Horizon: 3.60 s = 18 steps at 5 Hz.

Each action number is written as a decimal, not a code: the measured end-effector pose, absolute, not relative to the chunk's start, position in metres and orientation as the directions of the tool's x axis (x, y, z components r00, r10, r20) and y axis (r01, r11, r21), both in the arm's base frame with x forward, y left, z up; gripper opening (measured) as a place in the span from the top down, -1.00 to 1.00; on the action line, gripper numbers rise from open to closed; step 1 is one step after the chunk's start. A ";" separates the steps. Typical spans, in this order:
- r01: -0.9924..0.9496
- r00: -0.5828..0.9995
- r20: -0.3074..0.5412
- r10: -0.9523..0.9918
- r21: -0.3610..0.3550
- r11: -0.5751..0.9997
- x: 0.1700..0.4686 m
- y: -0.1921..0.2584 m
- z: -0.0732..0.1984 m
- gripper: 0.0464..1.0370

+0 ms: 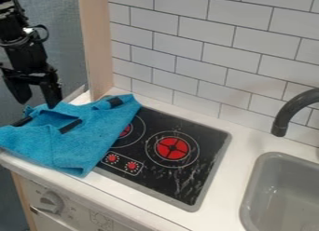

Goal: Unfold the cloth from left to right

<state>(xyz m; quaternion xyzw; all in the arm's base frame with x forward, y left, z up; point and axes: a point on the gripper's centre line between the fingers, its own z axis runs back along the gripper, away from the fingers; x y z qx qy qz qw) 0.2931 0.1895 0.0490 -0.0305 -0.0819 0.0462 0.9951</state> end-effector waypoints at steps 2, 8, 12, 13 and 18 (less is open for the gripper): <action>-0.047 0.987 0.152 0.058 -0.074 0.996 0.312 0.175 0.031 -0.92; -0.049 0.996 0.069 0.053 -0.053 0.997 0.336 0.168 -0.020 -0.84; -0.054 0.994 0.090 0.057 -0.036 0.998 0.334 0.168 -0.026 0.94; -0.056 0.994 0.095 0.060 -0.050 0.997 0.335 0.165 -0.026 0.98; -0.022 0.982 0.179 0.059 -0.202 0.979 0.344 0.115 0.027 0.98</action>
